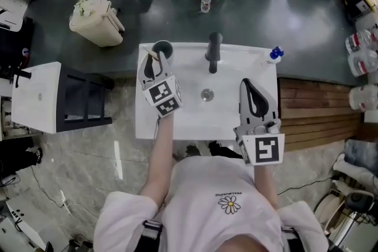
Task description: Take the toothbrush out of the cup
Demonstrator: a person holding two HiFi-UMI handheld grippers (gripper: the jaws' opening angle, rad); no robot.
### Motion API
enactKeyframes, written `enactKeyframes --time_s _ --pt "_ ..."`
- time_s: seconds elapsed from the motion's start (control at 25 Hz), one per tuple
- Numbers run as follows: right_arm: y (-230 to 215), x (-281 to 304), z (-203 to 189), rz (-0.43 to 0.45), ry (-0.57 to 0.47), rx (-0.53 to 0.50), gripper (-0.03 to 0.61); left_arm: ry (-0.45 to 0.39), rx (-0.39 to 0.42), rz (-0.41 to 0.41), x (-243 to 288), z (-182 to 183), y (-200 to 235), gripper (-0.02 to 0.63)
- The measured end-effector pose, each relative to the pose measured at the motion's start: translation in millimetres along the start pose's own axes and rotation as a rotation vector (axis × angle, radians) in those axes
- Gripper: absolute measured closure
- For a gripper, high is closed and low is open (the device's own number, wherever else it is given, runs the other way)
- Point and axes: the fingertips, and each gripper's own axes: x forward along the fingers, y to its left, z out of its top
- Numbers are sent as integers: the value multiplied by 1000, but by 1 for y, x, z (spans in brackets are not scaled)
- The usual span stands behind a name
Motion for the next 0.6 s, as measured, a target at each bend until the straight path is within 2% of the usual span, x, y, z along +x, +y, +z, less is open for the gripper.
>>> enactKeyframes --time_s 0.4,0.6 --pt "3 -4 4 6 -18 -2 566 -15 24 1 -5 6 -1 529" --pt "4 -7 8 7 -29 0 566 -65 52 7 -16 30 -2 546"
